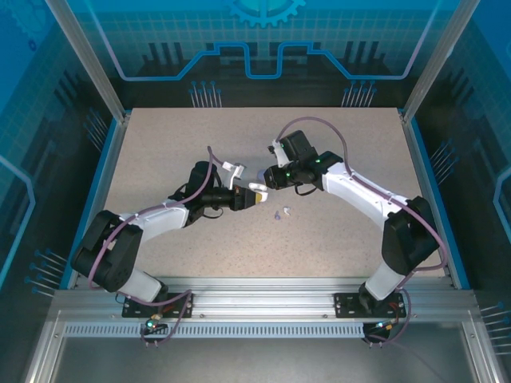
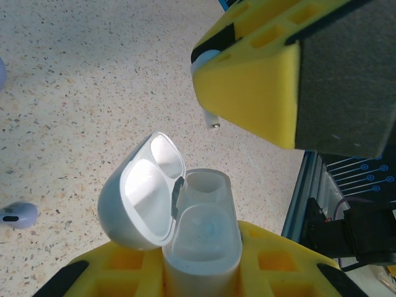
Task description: Insert wireless bluetooth earbuds into charging case
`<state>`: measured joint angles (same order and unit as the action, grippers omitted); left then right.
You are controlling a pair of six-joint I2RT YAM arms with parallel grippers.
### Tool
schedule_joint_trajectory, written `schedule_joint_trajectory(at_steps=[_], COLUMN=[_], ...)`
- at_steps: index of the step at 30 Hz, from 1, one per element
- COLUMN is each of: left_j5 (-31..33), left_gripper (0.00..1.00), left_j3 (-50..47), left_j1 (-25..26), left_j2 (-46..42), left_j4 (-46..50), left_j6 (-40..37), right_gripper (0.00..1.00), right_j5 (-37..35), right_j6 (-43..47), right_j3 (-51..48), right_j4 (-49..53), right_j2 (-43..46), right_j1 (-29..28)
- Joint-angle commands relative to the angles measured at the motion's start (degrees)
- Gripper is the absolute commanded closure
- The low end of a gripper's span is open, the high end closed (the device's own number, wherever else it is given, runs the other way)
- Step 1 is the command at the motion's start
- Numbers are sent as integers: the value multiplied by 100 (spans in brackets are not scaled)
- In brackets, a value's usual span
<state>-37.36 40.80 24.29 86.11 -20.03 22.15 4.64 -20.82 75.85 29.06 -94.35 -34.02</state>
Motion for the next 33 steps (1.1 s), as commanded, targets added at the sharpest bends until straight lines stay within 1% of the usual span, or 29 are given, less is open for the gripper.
schedule_joint_trajectory(at_steps=[1, 16, 33], left_j5=[-168, -201, -201], left_gripper=[95, 95, 95], left_j3=[202, 237, 257], left_j1=[36, 40, 38], left_j2=[-24, -147, -207], left_j4=[-102, -115, -239], left_j6=[-141, -131, -47], right_gripper=[73, 73, 73], right_j5=[59, -117, -148], right_j6=[-10, 82, 193], right_j3=[205, 314, 403], right_j4=[11, 125, 245], right_j2=[171, 75, -5], right_j1=[-117, -238, -342])
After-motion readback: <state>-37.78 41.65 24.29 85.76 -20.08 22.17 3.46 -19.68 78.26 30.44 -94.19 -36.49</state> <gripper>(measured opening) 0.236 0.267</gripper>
